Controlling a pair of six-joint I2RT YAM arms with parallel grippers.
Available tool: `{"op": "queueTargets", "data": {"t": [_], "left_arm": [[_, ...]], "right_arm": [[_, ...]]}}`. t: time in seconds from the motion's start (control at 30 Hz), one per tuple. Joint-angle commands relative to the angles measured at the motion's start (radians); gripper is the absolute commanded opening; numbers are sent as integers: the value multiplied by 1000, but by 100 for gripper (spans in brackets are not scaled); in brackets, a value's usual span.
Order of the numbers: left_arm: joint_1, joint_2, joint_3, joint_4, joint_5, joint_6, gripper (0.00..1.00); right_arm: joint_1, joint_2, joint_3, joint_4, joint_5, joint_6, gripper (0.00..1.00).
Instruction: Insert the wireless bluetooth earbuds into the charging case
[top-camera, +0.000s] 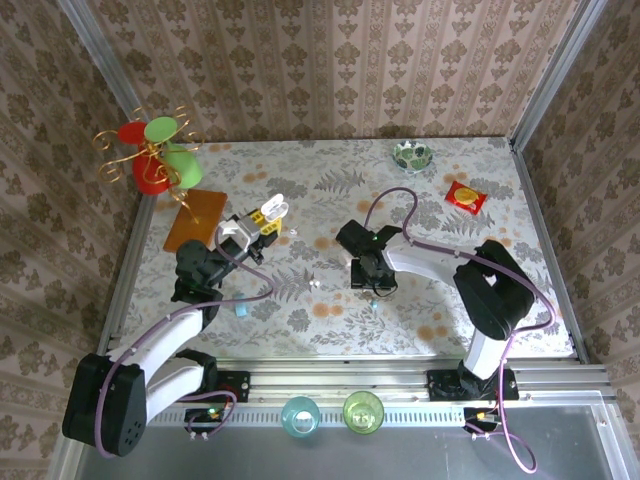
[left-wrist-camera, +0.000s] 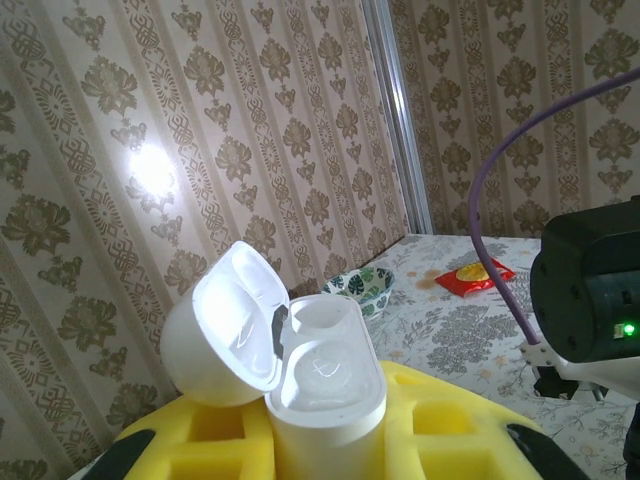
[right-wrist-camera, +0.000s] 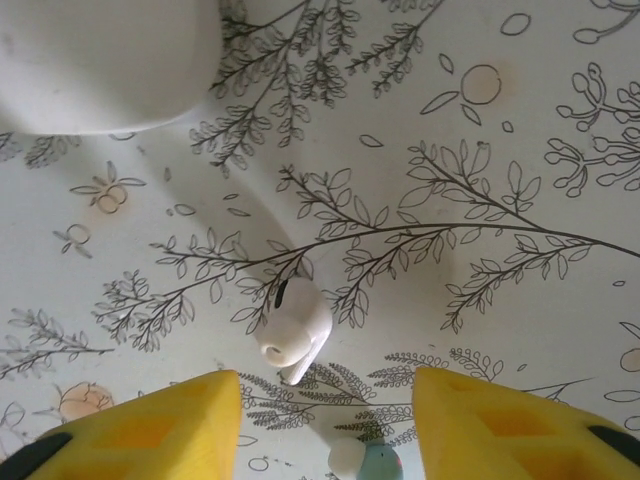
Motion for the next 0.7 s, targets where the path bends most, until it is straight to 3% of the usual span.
{"op": "queueTargets", "data": {"t": [0.0, 0.47, 0.67], "left_arm": [[3, 2, -14, 55, 15, -9, 0], [2, 19, -29, 87, 15, -9, 0], [4, 10, -34, 83, 11, -4, 0]], "right_arm": [[-15, 34, 41, -37, -15, 25, 45], [-26, 124, 95, -38, -15, -56, 28], [-23, 133, 96, 6, -57, -245, 23]]}}
